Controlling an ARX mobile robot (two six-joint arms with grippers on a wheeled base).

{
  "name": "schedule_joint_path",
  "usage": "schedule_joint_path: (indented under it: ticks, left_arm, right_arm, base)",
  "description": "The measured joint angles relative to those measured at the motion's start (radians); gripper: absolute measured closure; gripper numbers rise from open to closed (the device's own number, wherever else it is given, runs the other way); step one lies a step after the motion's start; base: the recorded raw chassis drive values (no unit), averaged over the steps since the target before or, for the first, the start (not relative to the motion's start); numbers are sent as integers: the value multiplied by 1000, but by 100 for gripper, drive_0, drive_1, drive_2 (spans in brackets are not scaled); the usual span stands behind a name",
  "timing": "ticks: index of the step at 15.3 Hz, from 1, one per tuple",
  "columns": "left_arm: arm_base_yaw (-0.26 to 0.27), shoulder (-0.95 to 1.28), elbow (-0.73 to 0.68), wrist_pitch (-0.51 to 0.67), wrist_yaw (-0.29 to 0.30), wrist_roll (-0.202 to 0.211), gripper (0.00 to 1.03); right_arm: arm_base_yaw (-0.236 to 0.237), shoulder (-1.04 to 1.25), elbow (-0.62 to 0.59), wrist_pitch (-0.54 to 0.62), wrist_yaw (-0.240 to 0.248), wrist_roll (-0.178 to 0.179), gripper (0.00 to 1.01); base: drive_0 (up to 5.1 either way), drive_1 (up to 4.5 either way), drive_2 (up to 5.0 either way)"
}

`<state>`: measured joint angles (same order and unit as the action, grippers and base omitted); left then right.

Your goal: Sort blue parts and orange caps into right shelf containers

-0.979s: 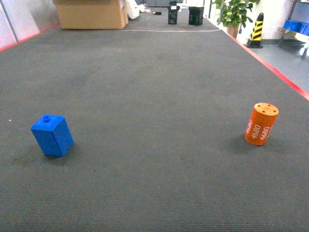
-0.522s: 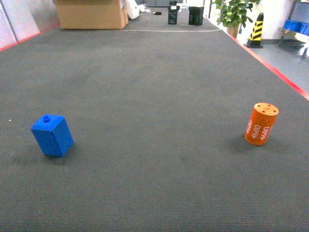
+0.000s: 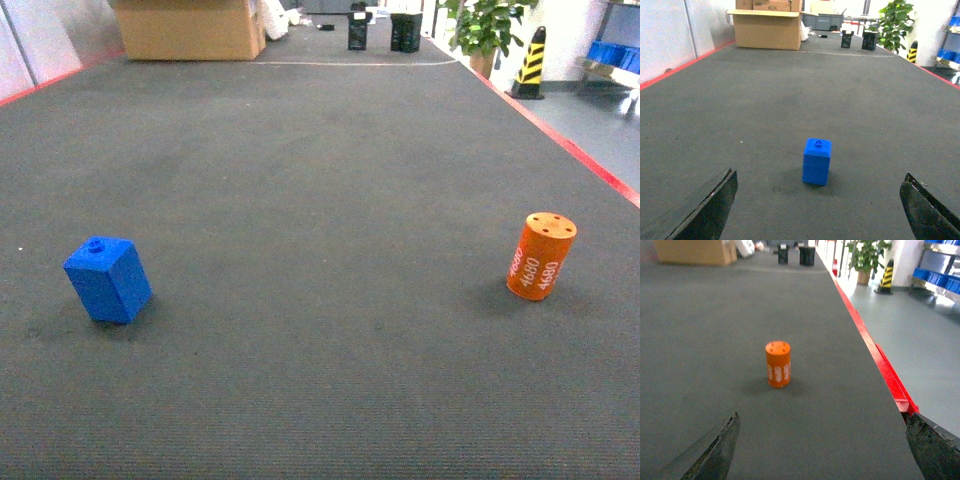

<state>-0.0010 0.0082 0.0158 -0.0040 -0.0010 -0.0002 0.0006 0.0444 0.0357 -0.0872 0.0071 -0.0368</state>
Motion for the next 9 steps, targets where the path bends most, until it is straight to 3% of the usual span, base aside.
schedule_joint_path:
  ticks: [1, 3, 6, 9]
  left_arm:
    - [0, 0, 0, 1, 1, 0, 5]
    - [0, 0, 0, 0, 1, 0, 5]
    - [0, 0, 0, 0, 1, 0, 5]
    - [0, 0, 0, 0, 1, 0, 5]
  right_arm:
    - [-16, 178, 23, 74, -11, -45, 3]
    - [-41, 480, 81, 306, -48, -71, 3]
    - [-11, 940, 253, 576, -56, -59, 3]
    - [35, 1271, 446, 633, -57, -30, 3]
  base:
    - [0, 0, 0]
    - [0, 0, 0]
    - [0, 0, 0]
    - [0, 0, 0]
